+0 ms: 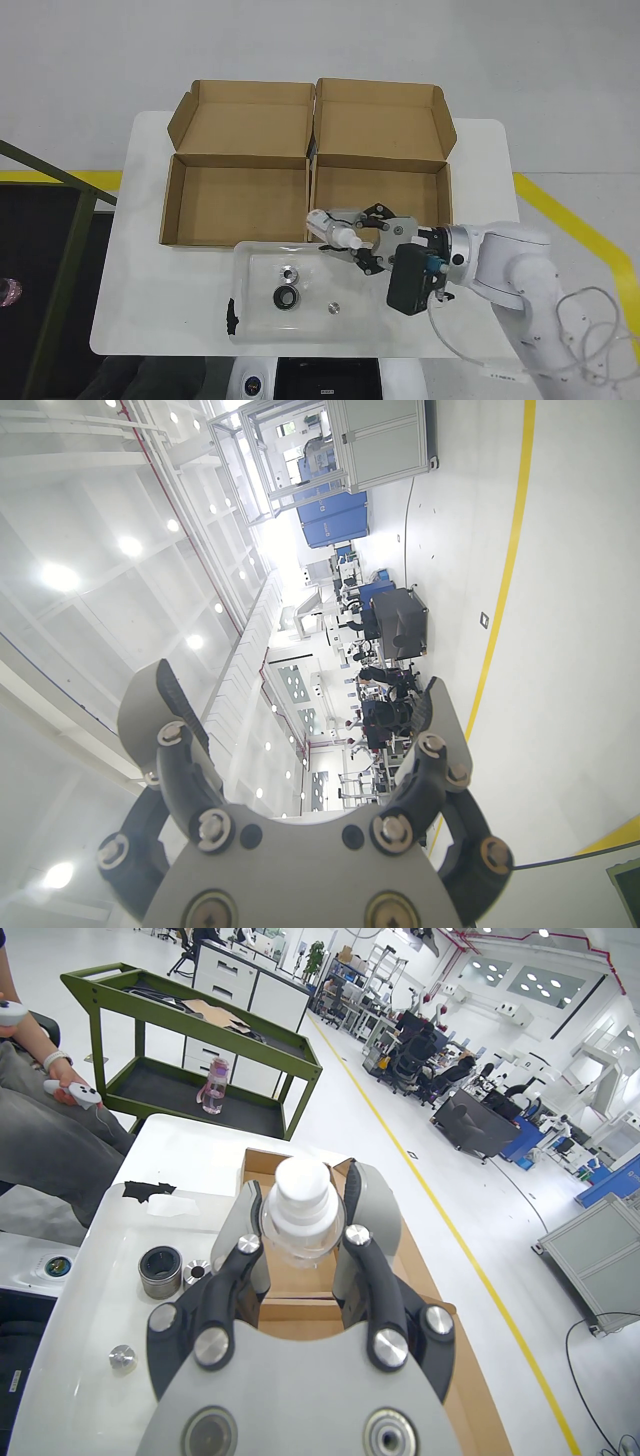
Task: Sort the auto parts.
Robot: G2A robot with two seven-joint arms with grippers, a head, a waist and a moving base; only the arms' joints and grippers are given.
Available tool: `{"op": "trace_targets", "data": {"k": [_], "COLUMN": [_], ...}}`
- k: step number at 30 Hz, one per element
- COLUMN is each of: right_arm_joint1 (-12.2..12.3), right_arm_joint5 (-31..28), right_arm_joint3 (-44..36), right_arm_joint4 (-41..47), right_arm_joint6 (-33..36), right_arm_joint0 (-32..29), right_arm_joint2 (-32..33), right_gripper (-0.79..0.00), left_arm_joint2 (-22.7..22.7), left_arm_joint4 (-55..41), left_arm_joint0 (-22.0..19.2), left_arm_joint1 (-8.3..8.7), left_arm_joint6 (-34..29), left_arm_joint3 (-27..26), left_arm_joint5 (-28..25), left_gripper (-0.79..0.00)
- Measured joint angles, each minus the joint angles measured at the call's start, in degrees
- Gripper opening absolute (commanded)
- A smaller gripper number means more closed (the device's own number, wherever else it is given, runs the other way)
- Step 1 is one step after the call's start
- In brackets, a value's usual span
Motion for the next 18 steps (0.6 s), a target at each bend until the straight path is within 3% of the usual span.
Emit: {"op": "trace_targets", "data": {"k": [18], "right_arm_joint1": [-0.8], "right_arm_joint5": [3.3], "right_arm_joint3": [11.6], "right_arm_joint4": [3.6], "right_arm_joint6": [2.1], "right_arm_joint0": [5.6], "right_arm_joint2": [-4.7], "right_gripper": [-0.785], "left_arm_joint2": [0.0], "left_arm_joint4": [0.0], "left_arm_joint0": [0.0], "left_arm_joint1": [0.00], "left_arm_joint6": [0.0], "left_arm_joint3": [0.0], "left_arm_joint5": [0.0], "left_gripper": [0.000]}}
